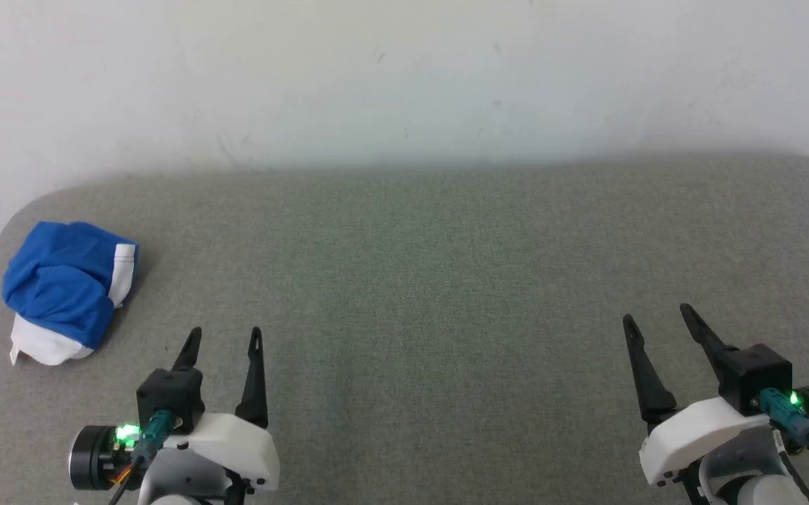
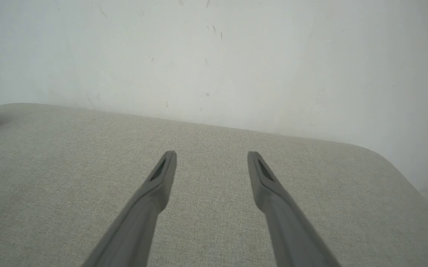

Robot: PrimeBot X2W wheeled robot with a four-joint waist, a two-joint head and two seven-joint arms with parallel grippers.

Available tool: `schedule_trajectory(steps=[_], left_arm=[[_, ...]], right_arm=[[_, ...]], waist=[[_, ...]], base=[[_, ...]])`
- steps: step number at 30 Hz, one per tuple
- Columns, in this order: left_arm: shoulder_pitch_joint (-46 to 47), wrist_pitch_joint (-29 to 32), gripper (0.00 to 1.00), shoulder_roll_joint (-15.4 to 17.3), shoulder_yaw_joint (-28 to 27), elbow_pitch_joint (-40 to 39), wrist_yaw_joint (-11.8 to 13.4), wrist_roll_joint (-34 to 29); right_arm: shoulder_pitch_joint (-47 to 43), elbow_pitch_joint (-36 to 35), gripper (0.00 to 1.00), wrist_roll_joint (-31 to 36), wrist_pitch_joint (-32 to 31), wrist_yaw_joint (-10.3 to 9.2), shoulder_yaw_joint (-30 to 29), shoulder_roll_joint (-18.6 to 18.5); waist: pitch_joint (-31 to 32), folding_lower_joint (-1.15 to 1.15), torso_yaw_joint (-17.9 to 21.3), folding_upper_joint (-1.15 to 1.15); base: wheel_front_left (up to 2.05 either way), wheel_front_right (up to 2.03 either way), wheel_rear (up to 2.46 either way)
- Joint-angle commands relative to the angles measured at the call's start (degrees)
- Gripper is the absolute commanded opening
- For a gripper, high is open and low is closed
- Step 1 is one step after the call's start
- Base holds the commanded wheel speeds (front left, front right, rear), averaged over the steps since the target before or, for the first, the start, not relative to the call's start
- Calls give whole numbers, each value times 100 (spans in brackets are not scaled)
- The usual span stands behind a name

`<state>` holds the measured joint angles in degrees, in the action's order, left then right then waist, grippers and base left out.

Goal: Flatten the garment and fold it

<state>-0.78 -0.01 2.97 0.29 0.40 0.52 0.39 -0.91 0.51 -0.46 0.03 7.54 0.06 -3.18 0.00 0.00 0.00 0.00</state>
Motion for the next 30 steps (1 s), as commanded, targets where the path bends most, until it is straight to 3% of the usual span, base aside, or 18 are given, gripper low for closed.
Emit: schedule_trajectory(steps=[1,30], left_arm=[[1,-21,100,0,10,15,0,15],[-43,-369,100,-2,127,191,23,258]], right_arm=[[-1,11,100,-30,21,0,-6,0],[-53,9,100,-328,368,-1,20,7]], waist=[[-1,0,1,0],[22,0,-265,0]], base=[[0,0,0],[0,0,0]])
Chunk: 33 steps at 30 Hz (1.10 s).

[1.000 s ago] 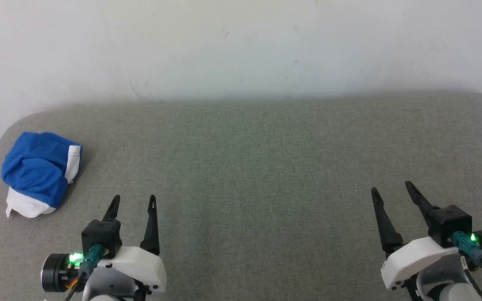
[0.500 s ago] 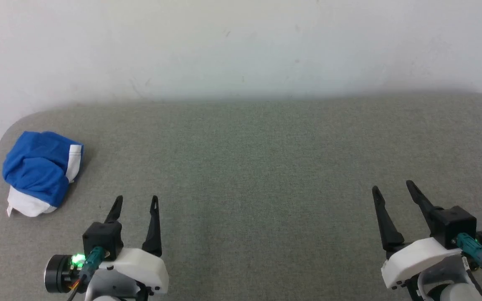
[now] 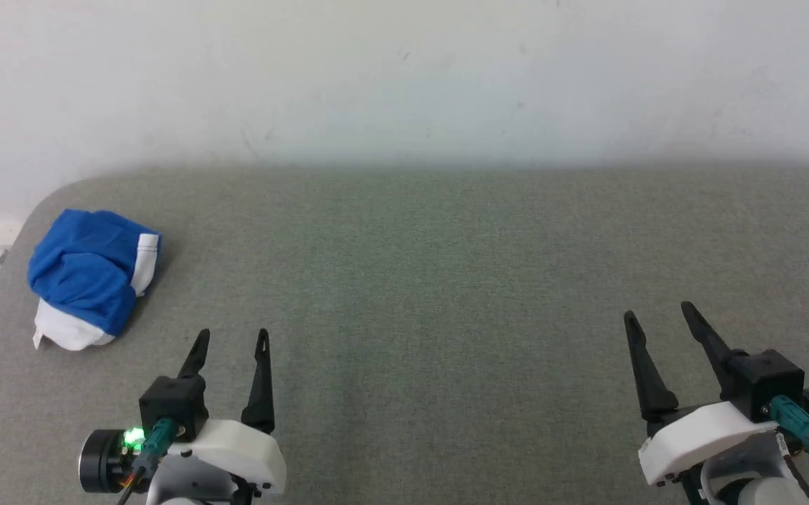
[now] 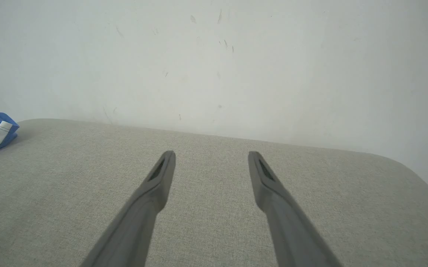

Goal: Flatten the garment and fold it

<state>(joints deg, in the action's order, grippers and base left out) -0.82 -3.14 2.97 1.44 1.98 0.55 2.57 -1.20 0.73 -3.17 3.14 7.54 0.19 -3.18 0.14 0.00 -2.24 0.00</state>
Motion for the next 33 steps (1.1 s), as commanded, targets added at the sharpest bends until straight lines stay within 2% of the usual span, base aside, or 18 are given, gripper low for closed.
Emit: schedule_trajectory(steps=[1,33], left_arm=[[-44,-68,100,-2,12,37,21,48],[-137,-439,100,-5,61,207,21,271]], right_arm=[[-28,-13,100,-58,69,-1,17,8],[-113,61,100,-389,440,-3,223,15]], waist=[[11,0,-65,0],[82,0,-1092,0]], base=[[0,0,0],[0,0,0]])
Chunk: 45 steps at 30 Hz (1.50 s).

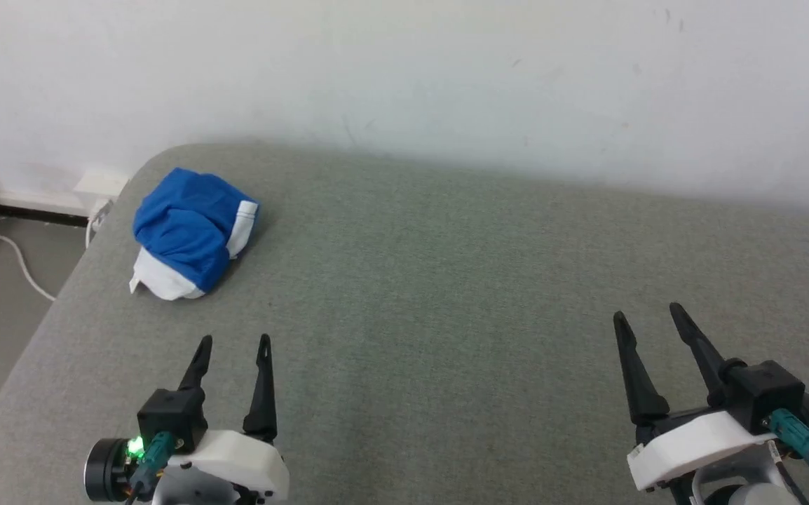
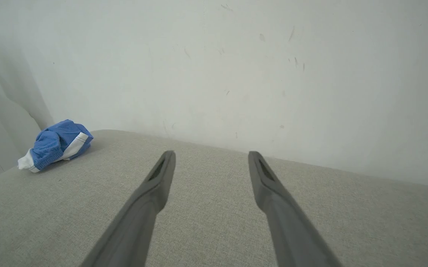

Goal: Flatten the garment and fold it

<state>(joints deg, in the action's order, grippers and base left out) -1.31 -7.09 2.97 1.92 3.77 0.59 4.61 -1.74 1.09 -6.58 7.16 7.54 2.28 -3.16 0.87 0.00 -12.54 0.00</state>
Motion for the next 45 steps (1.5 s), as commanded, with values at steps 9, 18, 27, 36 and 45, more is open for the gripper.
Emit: schedule_trajectory(steps=[9,18,27,36,45], left_arm=[[-125,-152,100,-5,48,73,5,120],[-177,-259,100,-6,80,102,5,168],[-213,-367,100,-7,107,113,14,237],[-252,-475,100,-8,104,144,31,314],[-238,-583,100,-8,160,185,10,405]], right_arm=[[-80,120,100,-132,146,-3,74,15],[-105,199,100,-219,253,-3,197,17],[-114,265,100,-267,361,-4,302,20],[-158,305,100,-388,469,-4,359,22],[-184,327,100,-479,576,-5,385,24]], waist=[[32,0,-365,0],[65,0,-666,0],[67,0,-947,0],[108,0,-1189,0],[91,0,-1450,0]], base=[[0,0,0],[0,0,0],[0,0,0],[0,0,0],[0,0,0]])
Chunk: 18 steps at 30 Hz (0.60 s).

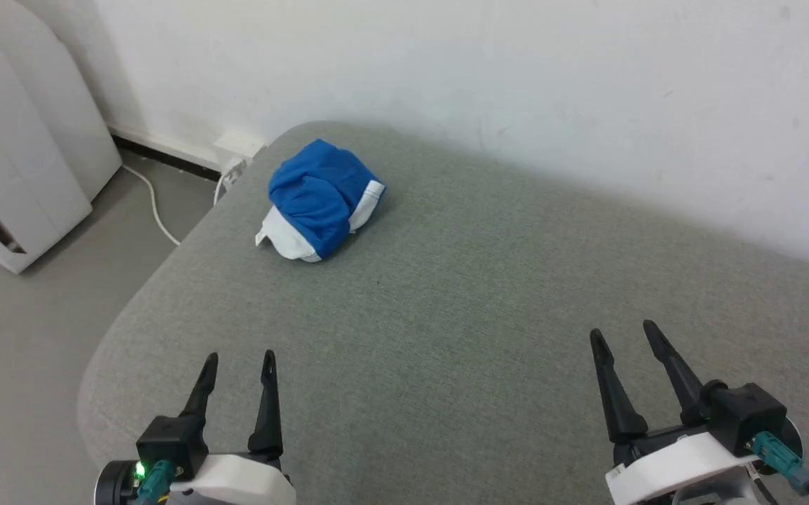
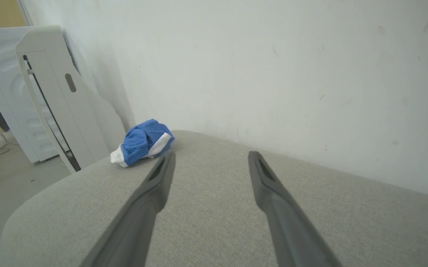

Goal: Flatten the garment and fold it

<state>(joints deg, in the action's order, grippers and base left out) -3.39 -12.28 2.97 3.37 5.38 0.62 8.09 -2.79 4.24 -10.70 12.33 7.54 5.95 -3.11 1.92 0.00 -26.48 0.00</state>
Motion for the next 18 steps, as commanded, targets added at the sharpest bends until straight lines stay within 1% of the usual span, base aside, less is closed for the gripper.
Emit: schedule_trajectory(steps=[1,5,11,17,18], left_arm=[[-27,-76,100,-8,20,24,11,95],[6,-124,100,-9,12,65,10,187],[224,-196,100,-9,-42,140,-108,208],[772,-268,100,-9,-27,781,-245,235],[772,-268,100,-9,-27,781,-245,235]], right_arm=[[-81,16,100,-73,71,-5,17,20],[-108,62,100,-67,119,-5,-15,21],[-83,80,100,33,190,-5,-23,22],[43,44,100,217,262,-5,-10,24],[43,44,100,217,262,-5,-10,24]], waist=[[-22,0,-83,0],[-67,0,-165,0],[-311,0,-158,0],[-797,0,-40,0],[-797,0,-40,0]], base=[[0,0,0],[0,0,0],[0,0,0],[0,0,0],[0,0,0]])
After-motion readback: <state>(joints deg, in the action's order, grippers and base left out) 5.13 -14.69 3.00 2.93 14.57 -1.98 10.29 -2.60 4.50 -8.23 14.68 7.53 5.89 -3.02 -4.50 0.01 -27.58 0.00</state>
